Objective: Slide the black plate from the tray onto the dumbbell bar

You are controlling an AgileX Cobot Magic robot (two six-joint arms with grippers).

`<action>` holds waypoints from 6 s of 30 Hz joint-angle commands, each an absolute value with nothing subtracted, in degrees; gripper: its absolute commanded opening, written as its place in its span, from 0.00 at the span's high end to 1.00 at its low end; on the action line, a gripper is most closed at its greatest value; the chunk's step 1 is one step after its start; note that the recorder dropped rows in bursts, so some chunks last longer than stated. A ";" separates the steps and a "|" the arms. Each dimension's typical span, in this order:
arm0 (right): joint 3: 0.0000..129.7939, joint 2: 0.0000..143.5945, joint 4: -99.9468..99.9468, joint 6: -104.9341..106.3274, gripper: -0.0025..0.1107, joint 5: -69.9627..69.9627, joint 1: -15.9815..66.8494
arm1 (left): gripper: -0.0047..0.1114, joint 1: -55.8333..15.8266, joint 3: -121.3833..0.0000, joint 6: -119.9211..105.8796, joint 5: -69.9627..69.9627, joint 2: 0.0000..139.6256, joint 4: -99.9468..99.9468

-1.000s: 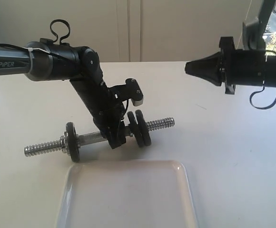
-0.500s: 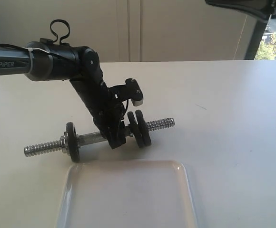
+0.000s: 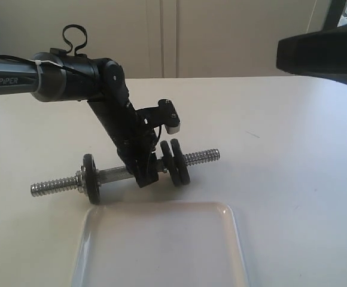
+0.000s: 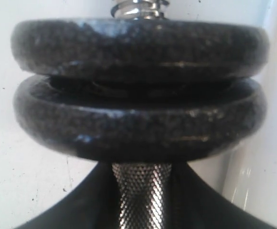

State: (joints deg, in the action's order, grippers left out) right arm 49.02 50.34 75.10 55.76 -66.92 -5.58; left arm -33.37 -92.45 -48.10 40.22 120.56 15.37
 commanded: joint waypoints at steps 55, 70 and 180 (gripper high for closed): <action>47.95 49.75 74.31 55.05 0.98 -64.92 -5.73 | 0.48 -33.36 -92.67 -47.49 45.68 113.28 12.95; 47.95 47.90 73.08 50.60 0.98 -60.96 -5.73 | 0.96 -33.36 -91.76 -26.75 57.53 89.22 15.81; 39.89 34.54 43.86 41.49 0.98 -35.92 10.29 | 0.96 -8.03 0.00 0.00 11.65 0.00 4.62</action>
